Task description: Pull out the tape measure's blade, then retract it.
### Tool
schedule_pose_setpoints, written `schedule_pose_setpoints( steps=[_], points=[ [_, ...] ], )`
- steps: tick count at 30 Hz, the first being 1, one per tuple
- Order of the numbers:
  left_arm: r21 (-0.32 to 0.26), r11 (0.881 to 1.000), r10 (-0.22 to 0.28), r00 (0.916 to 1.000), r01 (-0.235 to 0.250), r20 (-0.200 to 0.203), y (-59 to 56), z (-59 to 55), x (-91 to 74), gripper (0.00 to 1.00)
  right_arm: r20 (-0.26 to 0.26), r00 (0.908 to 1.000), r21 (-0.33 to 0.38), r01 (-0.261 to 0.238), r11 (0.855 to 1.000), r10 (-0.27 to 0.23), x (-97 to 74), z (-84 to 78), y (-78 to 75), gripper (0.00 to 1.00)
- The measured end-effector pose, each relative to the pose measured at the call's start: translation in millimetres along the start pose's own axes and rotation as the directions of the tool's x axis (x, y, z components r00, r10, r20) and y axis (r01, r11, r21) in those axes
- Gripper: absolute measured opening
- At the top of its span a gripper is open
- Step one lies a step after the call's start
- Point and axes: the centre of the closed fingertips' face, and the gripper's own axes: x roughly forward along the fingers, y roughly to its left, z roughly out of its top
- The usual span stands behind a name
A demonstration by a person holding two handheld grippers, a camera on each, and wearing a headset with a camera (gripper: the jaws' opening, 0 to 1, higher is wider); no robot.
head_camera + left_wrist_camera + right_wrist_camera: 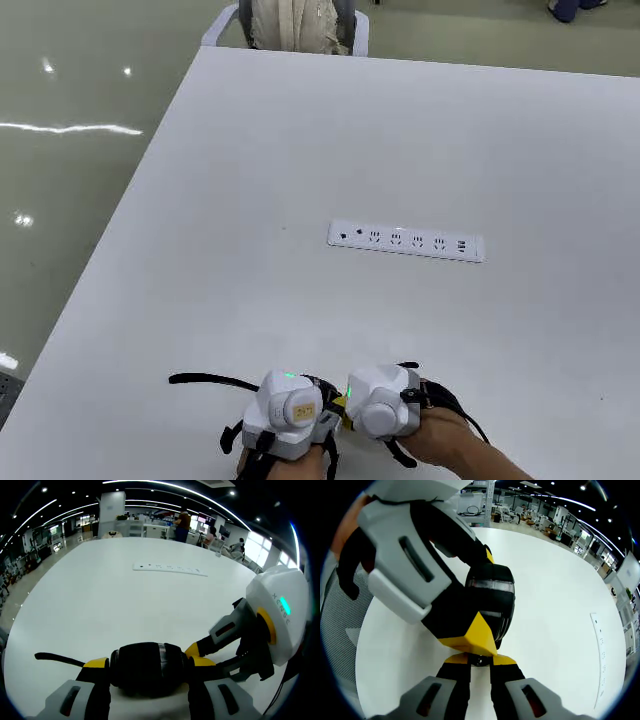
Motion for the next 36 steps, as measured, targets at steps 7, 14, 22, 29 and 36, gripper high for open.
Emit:
schedule_pose_setpoints(
  steps=[7,14,22,29,36],
  points=[
    [-0.012,1.000,-0.004,1.0000,0.004,-0.002,0.8,-0.3,0.4,0.61,-0.003,1.0000,0.005,0.008,1.000,-0.008,-0.3,0.4,0.0,0.14],
    [-0.007,1.000,-0.005,1.0000,0.005,0.000,1.3,-0.3,-0.6,0.63,-0.002,0.9999,0.015,0.017,1.000,-0.017,0.4,0.3,-0.9,0.15],
    [-0.003,1.000,-0.008,0.9999,0.008,0.006,1.1,-2.0,-0.9,0.63,0.001,0.9997,0.014,0.023,1.000,-0.023,0.3,0.6,-1.0,0.16],
    [0.007,1.000,-0.030,0.9995,0.030,0.010,-2.3,-1.3,-2.9,0.66,0.002,0.9994,0.022,0.035,0.999,-0.035,0.1,0.6,-1.0,0.16],
    [0.016,0.999,-0.043,0.9988,0.043,0.022,-4.7,1.4,-5.0,0.68,0.006,0.9980,0.047,0.062,0.997,-0.062,-0.3,0.0,-2.6,0.18]
  ],
)
